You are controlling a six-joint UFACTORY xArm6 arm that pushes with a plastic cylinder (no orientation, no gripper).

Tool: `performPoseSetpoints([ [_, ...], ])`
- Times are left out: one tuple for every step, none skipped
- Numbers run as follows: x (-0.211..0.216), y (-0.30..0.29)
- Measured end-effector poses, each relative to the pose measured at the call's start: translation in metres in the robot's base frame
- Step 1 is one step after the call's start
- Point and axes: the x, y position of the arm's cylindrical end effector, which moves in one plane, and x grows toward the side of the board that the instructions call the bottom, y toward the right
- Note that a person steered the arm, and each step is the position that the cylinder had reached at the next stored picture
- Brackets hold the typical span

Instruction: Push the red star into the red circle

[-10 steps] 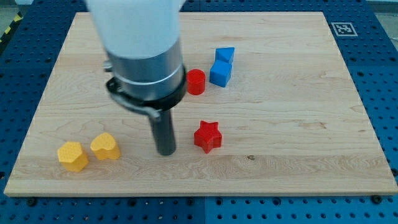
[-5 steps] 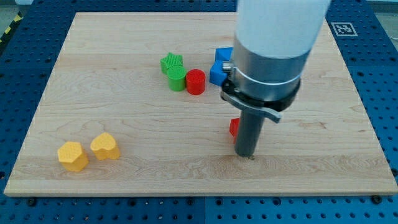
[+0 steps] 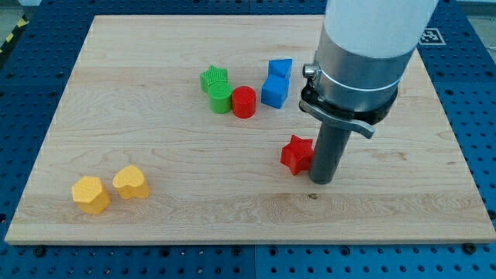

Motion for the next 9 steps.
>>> performPoseSetpoints([
  [0.000, -0.018],
  [-0.003, -0.032],
  [-0.025, -0.032],
  [-0.048, -0.030],
  [-0.069, -0.030],
  [-0.076, -0.030],
  [-0.072, -0.028],
  [-0.064, 0.007],
  [-0.084, 0.028],
])
